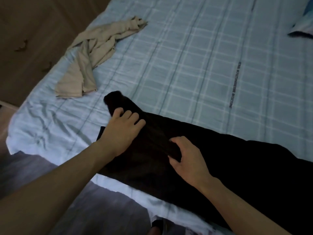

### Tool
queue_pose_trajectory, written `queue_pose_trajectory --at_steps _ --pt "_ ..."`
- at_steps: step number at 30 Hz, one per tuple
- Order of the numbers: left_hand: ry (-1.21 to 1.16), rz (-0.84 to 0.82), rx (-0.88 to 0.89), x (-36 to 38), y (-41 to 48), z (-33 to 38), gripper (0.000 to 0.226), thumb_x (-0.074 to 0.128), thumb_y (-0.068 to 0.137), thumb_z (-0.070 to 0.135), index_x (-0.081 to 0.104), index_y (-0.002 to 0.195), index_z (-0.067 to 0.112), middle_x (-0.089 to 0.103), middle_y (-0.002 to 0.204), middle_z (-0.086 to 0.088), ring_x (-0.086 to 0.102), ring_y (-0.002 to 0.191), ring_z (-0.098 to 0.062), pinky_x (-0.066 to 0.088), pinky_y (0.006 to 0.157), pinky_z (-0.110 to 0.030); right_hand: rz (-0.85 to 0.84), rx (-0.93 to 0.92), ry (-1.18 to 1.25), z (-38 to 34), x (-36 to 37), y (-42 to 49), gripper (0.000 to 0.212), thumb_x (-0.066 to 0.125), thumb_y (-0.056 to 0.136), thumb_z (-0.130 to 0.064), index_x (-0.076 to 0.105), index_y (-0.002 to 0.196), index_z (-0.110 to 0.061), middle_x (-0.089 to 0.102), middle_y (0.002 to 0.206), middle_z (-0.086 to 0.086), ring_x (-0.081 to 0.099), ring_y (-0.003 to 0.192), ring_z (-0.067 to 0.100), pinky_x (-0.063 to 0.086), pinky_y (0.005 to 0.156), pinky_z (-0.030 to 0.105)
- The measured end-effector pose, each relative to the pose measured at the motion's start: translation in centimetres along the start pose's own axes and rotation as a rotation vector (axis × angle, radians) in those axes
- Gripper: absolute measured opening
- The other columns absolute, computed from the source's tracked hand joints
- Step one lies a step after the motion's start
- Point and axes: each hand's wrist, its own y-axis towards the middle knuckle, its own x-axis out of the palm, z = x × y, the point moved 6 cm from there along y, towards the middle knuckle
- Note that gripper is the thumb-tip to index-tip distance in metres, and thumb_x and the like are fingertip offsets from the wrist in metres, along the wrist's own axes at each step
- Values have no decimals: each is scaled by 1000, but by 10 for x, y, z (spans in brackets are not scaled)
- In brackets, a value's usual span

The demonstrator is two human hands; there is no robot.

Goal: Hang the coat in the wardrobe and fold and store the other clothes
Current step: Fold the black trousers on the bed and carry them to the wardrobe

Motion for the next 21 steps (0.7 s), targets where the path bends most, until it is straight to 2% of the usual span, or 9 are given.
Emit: queue_pose_trajectory --at_steps 3,7,10,13,15,17,19,21 --pt "7 46 -97 -10 -41 2 48 54 78 7 61 125 6 57 93 -14 57 79 -33 35 87 -47 -19 -57 35 -18 -4 -14 53 76 77 -17 53 123 -29 55 112 -13 57 92 4 53 83 27" --pt "-7 29 -220 -7 -96 19 70 62 67 -5 56 136 8 53 92 -13 54 80 -33 41 78 -46 -150 -125 -10 -34 14 -42 54 71 78 -18 50 126 -30 55 120 -12 57 104 5 47 94 22" --pt "-68 -180 -311 21 -128 36 94 75 47 -6 56 137 13 50 91 -12 51 83 -33 46 76 -47 -316 -161 -111 -30 47 -64 49 64 85 -27 48 131 -28 54 122 -7 57 108 13 47 94 28" --pt "-121 -425 -351 57 -152 52 112 84 37 4 46 142 18 52 94 -9 51 84 -29 48 74 -43 -526 -185 -179 -13 75 -79 53 57 88 -51 47 136 -27 51 121 -6 52 112 13 44 95 29" --pt "-215 -503 -350 65 -154 55 110 85 43 15 42 145 23 53 97 -4 51 86 -24 48 75 -40 -451 -175 -60 -7 69 -76 47 50 90 -55 54 129 -29 52 115 -10 51 109 6 44 95 26" --pt "-359 -455 -383 58 -144 45 81 68 69 30 43 146 28 53 107 0 51 97 -22 46 85 -39 -172 -215 -42 -3 46 -66 36 49 94 -46 62 120 -25 54 111 -7 51 106 8 45 94 29" --pt "-522 -275 -473 37 -126 31 56 45 82 37 57 134 23 55 112 -1 52 102 -23 48 89 -44 69 -228 -170 5 24 -58 36 50 96 -40 63 123 -20 57 120 1 51 114 18 45 97 38" --pt "-423 -41 -506 19 -107 20 52 40 90 41 59 133 17 56 124 -6 52 114 -29 46 93 -49 103 -158 -341 14 21 -52 52 46 96 -46 52 139 -17 46 145 10 40 136 28 37 110 47"
